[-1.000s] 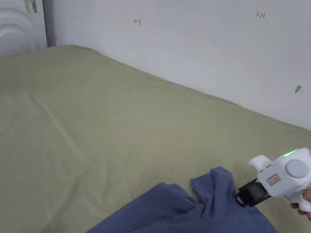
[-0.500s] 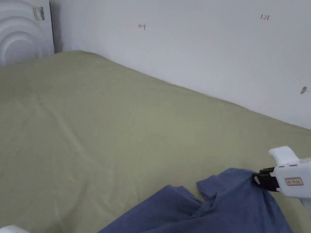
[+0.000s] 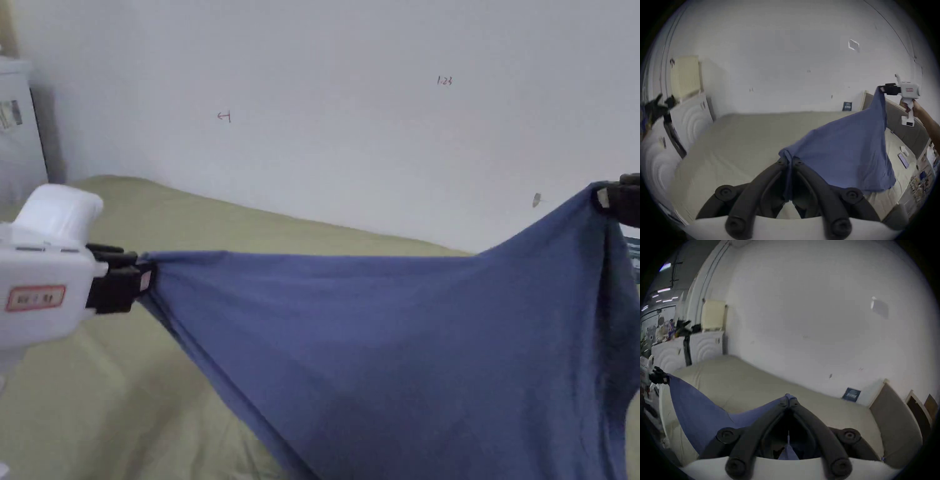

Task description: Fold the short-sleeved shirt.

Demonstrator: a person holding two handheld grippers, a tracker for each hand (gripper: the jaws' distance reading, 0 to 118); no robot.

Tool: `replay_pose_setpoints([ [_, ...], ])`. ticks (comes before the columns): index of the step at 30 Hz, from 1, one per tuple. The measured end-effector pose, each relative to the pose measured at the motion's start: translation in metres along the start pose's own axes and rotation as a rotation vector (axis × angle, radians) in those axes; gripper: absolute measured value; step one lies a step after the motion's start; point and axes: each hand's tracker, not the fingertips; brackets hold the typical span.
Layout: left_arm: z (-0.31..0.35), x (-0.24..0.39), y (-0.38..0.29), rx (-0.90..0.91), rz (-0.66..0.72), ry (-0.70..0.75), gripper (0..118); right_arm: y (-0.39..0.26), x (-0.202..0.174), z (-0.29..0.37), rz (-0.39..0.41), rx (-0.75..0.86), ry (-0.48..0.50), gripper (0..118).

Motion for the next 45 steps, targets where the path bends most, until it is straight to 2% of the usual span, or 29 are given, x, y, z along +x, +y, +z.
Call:
replay_pose_setpoints([
  [4,-0.02,-0.001,0.073,0.029,-0.029,0.01,6,0.044,0.022,0.006,-0.008,0.086,-0.096,0],
  [5,-0.023,-0.002,0.091,0.066,-0.051,0.047,6,0.055,0.028,0.006,-0.015,0.085,-0.089,0],
  [6,-0.027,-0.003,0.106,0.08,-0.052,0.057,6,0.065,0.032,0.005,-0.011,0.115,-0.153,0],
  [9,-0.037,-0.006,0.146,0.108,-0.034,0.079,6,0.095,0.045,0.001,-0.024,0.139,-0.165,0],
  [11,-0.045,-0.008,0.172,0.128,-0.054,0.086,6,0.111,0.049,-0.001,-0.03,0.189,-0.221,0],
  [12,-0.047,-0.007,0.183,0.158,-0.058,0.108,6,0.119,0.051,-0.003,-0.029,0.195,-0.199,0],
  [13,-0.053,-0.01,0.19,0.151,-0.066,0.106,6,0.127,0.051,-0.006,-0.025,0.207,-0.229,0],
  [15,-0.062,-0.009,0.206,0.167,-0.072,0.14,6,0.139,0.058,-0.013,-0.025,0.218,-0.224,0],
  [16,-0.067,-0.009,0.213,0.155,-0.072,0.14,6,0.145,0.057,-0.016,-0.02,0.247,-0.259,0],
  [20,-0.081,-0.012,0.227,0.172,-0.061,0.16,6,0.167,0.059,-0.019,-0.018,0.27,-0.26,0],
  [23,-0.086,-0.014,0.236,0.197,-0.057,0.176,6,0.179,0.053,-0.013,0.022,0.315,-0.271,0],
  [28,-0.092,-0.019,0.228,0.217,-0.051,0.173,6,0.169,0.05,-0.009,0.018,0.315,-0.231,0],
  [36,-0.082,-0.022,0.173,0.191,-0.08,0.098,6,0.104,0.03,0.01,0.06,0.241,-0.15,0],
  [44,-0.039,-0.034,0.113,0.157,-0.067,0.064,6,0.046,0.008,0.075,0.045,0.206,-0.084,0],
  [45,-0.02,-0.02,0.102,0.155,-0.061,0.059,6,0.039,0.007,0.083,0.038,0.203,-0.079,0],
])
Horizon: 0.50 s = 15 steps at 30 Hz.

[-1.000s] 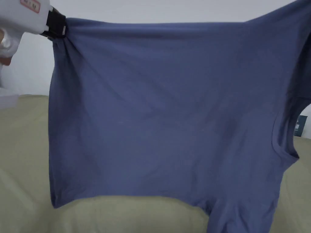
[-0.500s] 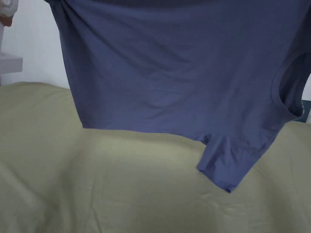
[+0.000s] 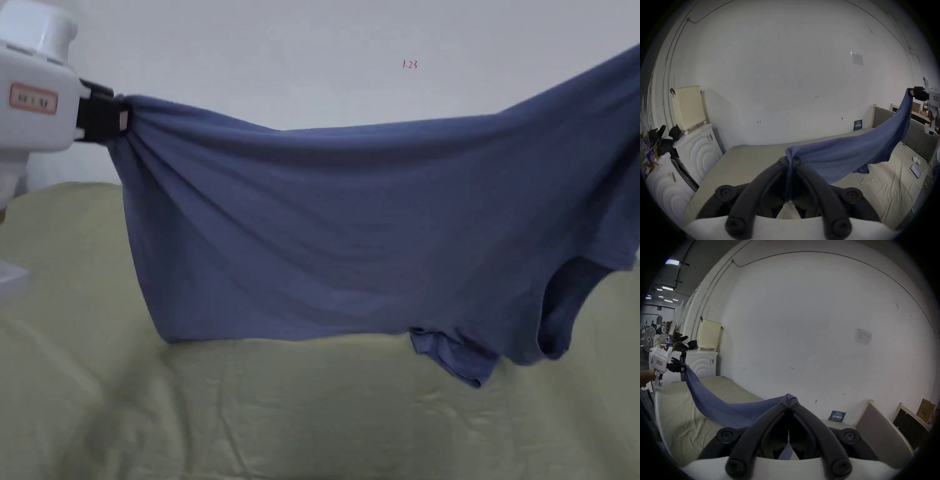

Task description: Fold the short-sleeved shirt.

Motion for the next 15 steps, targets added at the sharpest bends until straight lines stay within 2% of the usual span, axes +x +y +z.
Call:
replay_pose_setpoints([
  [9,0.088,0.003,-0.106,-0.127,0.034,-0.08,6,-0.073,-0.038,0.1,-0.034,-0.116,0.076,0],
  [13,0.113,0.003,-0.173,-0.227,0.11,-0.112,6,-0.124,-0.06,0.144,-0.124,-0.203,0.108,0],
  [15,0.129,0.005,-0.208,-0.263,0.174,-0.133,6,-0.152,-0.072,0.168,-0.144,-0.217,0.091,0],
])
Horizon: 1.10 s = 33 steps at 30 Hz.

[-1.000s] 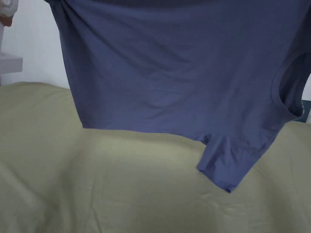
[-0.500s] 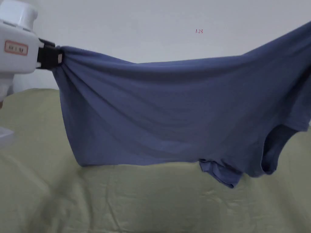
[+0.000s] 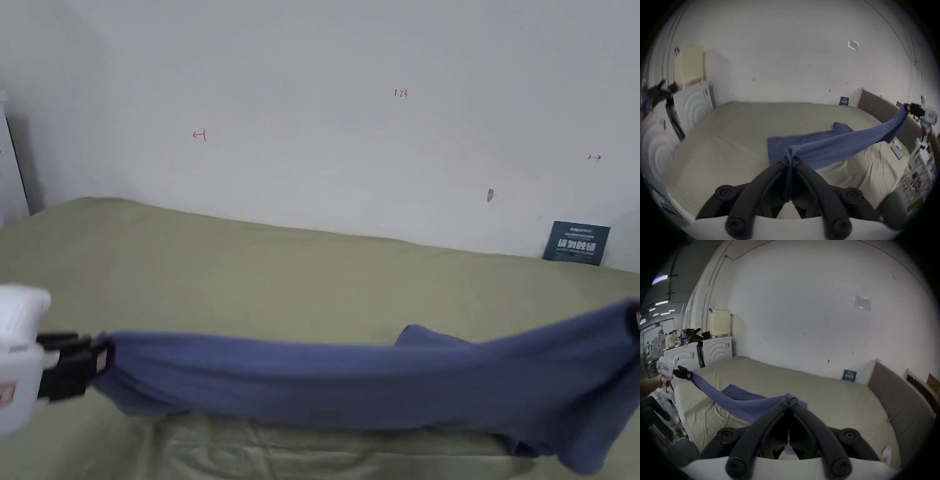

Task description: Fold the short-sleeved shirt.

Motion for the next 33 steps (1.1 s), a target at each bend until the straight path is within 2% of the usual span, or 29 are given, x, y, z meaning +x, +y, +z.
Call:
replay_pose_setpoints([
  [3,0.006,-0.003,-0.047,-0.056,0.035,-0.025,6,-0.046,-0.009,0.023,-0.111,-0.055,0.003,0],
  [7,0.012,-0.002,-0.096,-0.115,0.05,-0.055,6,-0.098,-0.023,0.049,-0.158,-0.15,-0.018,0],
  [13,0.003,-0.007,-0.145,-0.217,0.081,-0.064,6,-0.167,-0.031,0.061,-0.275,-0.344,-0.032,0],
  [16,-0.002,-0.009,-0.164,-0.26,0.116,-0.061,7,-0.192,-0.028,0.06,-0.289,-0.38,-0.05,0],
  [17,0.0,-0.005,-0.171,-0.278,0.128,-0.042,10,-0.197,-0.028,0.059,-0.319,-0.401,-0.068,0],
  [18,-0.001,-0.003,-0.176,-0.302,0.147,-0.032,21,-0.201,-0.028,0.059,-0.344,-0.415,-0.088,0],
  [19,0.0,-0.001,-0.179,-0.329,0.166,0.003,43,-0.202,-0.027,0.058,-0.37,-0.432,-0.101,4],
  [20,0.003,0.0,-0.183,-0.354,0.208,0.014,82,-0.202,-0.024,0.057,-0.414,-0.459,-0.106,28],
  [21,0.005,-0.006,-0.19,-0.348,0.234,0.028,99,-0.201,-0.021,0.057,-0.45,-0.476,-0.118,64],
  [22,0.012,-0.007,-0.193,-0.304,0.258,0.008,100,-0.202,-0.015,0.058,-0.471,-0.504,-0.103,99],
  [23,0.024,-0.003,-0.191,-0.267,0.274,0.035,100,-0.198,-0.016,0.065,-0.468,-0.47,-0.104,110],
  [25,0.045,0.008,-0.186,-0.204,0.25,0.092,100,-0.183,-0.022,0.078,-0.426,-0.366,-0.095,104],
  [28,0.079,0.034,-0.173,-0.049,0.172,0.13,99,-0.164,-0.047,0.096,-0.304,-0.279,-0.19,104],
  [30,0.097,0.056,-0.167,0.019,0.131,0.19,97,-0.157,-0.067,0.105,-0.264,-0.246,-0.217,101],
  [31,0.104,0.065,-0.166,0.032,0.122,0.216,96,-0.157,-0.076,0.11,-0.258,-0.229,-0.228,91],
  [32,0.11,0.073,-0.166,0.038,0.118,0.235,87,-0.157,-0.083,0.114,-0.259,-0.223,-0.226,61],
  [33,0.111,0.081,-0.166,0.065,0.1,0.221,68,-0.158,-0.089,0.117,-0.249,-0.22,-0.225,29],
])
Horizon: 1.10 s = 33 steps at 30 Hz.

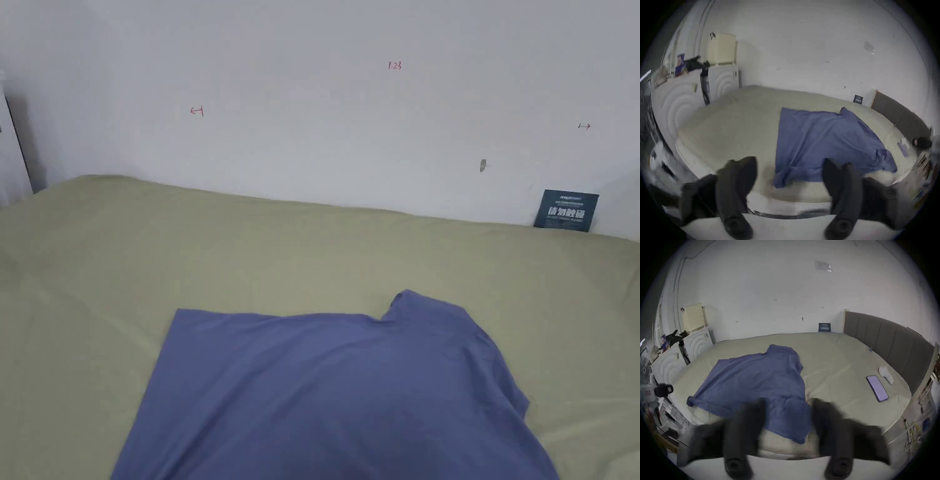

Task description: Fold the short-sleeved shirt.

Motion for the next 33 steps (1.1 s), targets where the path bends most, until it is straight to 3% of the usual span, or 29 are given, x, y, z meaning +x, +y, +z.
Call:
replay_pose_setpoints([
  [1,0.005,0.007,0.0,0.062,-0.102,0.042,31,-0.005,-0.004,-0.001,0.01,-0.008,-0.006,0],
  [2,0.007,0.011,0.0,0.05,-0.134,0.074,0,-0.01,-0.007,-0.001,0.037,-0.016,-0.027,0],
  [5,0.003,0.005,0.002,-0.03,-0.106,-0.015,0,-0.021,-0.009,-0.002,0.026,-0.043,0.006,0],
  [8,-0.008,0.004,-0.006,-0.055,-0.109,0.029,0,-0.028,-0.008,-0.003,0.022,-0.05,-0.009,0],
  [9,-0.013,0.001,-0.009,-0.069,-0.069,0.0,6,-0.026,-0.008,-0.002,0.014,-0.054,-0.007,0],
  [10,-0.02,-0.002,-0.009,-0.102,-0.049,-0.016,23,-0.026,-0.007,-0.002,0.007,-0.057,-0.011,0],
  [11,-0.028,-0.005,-0.009,-0.119,-0.036,-0.012,69,-0.025,-0.005,-0.002,0.0,-0.06,-0.008,0],
  [12,-0.037,-0.008,-0.011,-0.146,-0.025,-0.016,69,-0.025,-0.003,-0.004,-0.004,-0.064,-0.006,0],
  [14,-0.063,-0.013,-0.016,-0.221,-0.004,-0.03,98,-0.02,-0.002,-0.006,-0.005,-0.072,-0.007,0],
  [15,-0.071,-0.014,-0.017,-0.244,0.012,-0.023,107,-0.019,-0.001,-0.008,-0.007,-0.072,-0.004,0],
  [17,-0.092,-0.017,-0.021,-0.301,0.026,-0.065,107,-0.016,0.002,-0.012,-0.012,-0.076,-0.004,0],
  [20,-0.121,-0.016,-0.029,-0.391,-0.029,0.001,103,-0.018,0.005,-0.02,-0.023,-0.1,-0.003,0],
  [21,-0.127,-0.015,-0.031,-0.388,-0.038,-0.008,99,-0.016,0.005,-0.022,-0.029,-0.114,0.002,0],
  [22,-0.129,-0.016,-0.032,-0.379,-0.04,-0.041,85,-0.017,0.005,-0.025,-0.036,-0.13,0.006,0],
  [23,-0.127,-0.015,-0.031,-0.334,-0.06,-0.057,37,-0.02,0.006,-0.03,-0.042,-0.142,0.008,0],
  [24,-0.126,-0.009,-0.032,-0.336,-0.077,-0.082,5,-0.021,0.008,-0.035,-0.046,-0.171,0.009,0],
  [25,-0.127,-0.006,-0.033,-0.343,-0.094,-0.094,5,-0.022,0.012,-0.04,-0.047,-0.196,0.015,0],
  [26,-0.128,-0.004,-0.033,-0.359,-0.082,-0.084,5,-0.023,0.015,-0.047,-0.052,-0.237,0.026,5],
  [27,-0.128,-0.003,-0.033,-0.364,-0.082,-0.087,5,-0.024,0.017,-0.053,-0.064,-0.275,0.021,24],
  [28,-0.129,-0.005,-0.033,-0.36,-0.082,-0.093,5,-0.025,0.02,-0.06,-0.067,-0.305,0.014,54],
  [29,-0.129,-0.006,-0.033,-0.358,-0.084,-0.091,5,-0.026,0.026,-0.069,-0.07,-0.345,0.049,94],
  [30,-0.129,-0.006,-0.032,-0.357,-0.079,-0.091,5,-0.028,0.027,-0.078,-0.073,-0.385,0.058,102],
  [33,-0.132,-0.015,-0.032,-0.368,-0.03,-0.09,5,-0.029,0.029,-0.1,-0.048,-0.431,0.063,96],
])
